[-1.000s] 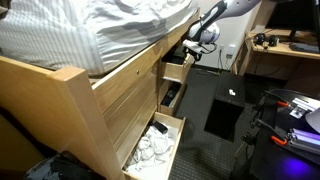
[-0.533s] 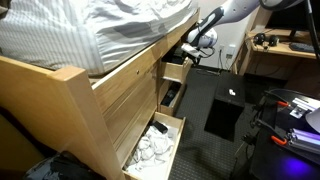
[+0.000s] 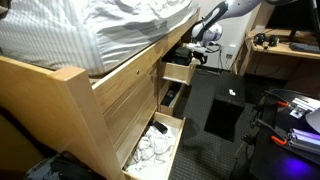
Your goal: Close the top left drawer and open the top right drawer
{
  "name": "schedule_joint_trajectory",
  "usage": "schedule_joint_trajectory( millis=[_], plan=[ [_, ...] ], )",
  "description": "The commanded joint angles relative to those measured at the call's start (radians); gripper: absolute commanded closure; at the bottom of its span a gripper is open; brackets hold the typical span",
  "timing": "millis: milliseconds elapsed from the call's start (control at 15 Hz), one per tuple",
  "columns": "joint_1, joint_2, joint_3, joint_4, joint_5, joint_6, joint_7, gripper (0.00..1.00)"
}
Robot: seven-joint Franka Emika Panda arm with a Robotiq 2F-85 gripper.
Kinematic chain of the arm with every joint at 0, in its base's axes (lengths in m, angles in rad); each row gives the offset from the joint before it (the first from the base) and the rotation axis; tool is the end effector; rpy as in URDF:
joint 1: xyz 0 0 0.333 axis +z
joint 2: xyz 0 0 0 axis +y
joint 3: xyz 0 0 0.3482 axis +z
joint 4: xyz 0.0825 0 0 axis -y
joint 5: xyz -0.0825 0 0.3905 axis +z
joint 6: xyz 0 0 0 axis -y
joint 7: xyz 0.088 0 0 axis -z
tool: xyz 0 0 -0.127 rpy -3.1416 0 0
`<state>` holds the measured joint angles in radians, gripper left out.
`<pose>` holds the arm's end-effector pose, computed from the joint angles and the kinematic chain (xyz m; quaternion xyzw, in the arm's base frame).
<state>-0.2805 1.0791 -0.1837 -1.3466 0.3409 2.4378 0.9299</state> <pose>0.6921 -0.3079 0.0669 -0.7129 0.7003 -0.0104 0.0353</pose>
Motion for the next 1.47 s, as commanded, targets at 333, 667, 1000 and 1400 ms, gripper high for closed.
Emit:
schedule_joint_trajectory(
  millis=[333,667,1000,1400],
  plan=[
    [0.043,-0.185,-0.178,-0.321,-0.128,-0.234,0.060,0.00],
    [0.021,-0.124,-0.137,-0.215,-0.099,-0.171,0.059,0.00],
    [0.094,-0.316,-0.236,-0.314,-0.159,-0.101,0.186,0.00],
    [0.035,-0.650,-0.140,-0.423,-0.074,-0.118,0.097,0.00]
  ],
)
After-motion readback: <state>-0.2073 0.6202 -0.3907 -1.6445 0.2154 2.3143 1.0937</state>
